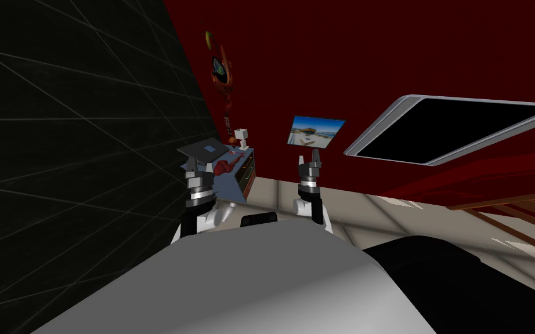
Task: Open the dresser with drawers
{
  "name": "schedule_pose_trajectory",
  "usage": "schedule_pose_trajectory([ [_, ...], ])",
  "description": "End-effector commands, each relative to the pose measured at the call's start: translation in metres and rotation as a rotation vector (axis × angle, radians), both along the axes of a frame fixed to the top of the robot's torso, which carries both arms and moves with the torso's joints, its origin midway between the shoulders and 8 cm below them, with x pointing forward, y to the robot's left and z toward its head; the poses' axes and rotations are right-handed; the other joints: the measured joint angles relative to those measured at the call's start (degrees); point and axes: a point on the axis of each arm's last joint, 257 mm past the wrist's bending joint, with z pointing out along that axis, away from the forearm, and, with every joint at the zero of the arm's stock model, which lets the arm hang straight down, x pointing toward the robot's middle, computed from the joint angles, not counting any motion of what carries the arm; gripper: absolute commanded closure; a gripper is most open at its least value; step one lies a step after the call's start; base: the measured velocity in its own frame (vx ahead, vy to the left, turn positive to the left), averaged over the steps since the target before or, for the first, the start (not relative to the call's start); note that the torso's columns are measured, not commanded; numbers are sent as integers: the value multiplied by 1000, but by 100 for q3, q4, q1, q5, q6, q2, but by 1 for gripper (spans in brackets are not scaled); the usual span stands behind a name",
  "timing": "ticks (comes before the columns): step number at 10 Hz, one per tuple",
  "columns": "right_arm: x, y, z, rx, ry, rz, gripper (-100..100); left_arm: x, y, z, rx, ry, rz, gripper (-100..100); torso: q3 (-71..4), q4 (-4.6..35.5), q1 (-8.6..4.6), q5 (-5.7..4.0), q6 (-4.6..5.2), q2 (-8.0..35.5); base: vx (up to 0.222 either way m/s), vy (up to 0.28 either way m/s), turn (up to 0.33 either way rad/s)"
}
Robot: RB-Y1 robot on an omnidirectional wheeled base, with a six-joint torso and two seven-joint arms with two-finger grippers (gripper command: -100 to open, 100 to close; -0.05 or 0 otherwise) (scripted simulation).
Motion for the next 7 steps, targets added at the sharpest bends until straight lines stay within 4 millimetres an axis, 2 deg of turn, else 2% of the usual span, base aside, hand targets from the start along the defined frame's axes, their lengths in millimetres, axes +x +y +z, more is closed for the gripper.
schedule_pose_trajectory([
  [1, 0, 0, 0, 0, 0, 0, 0, 0, 0, 0, 0, 0, 0, 0, -467, 235, 0, 0, 0, 232, 0, 0, 0],
  [7, 0, 0, 0, 0, 0, 0, 0, 0, 0, 0, 0, 0, 0, 0, -5381, 2691, 0, 0, 0, 2692, 0, 0, 0],
])
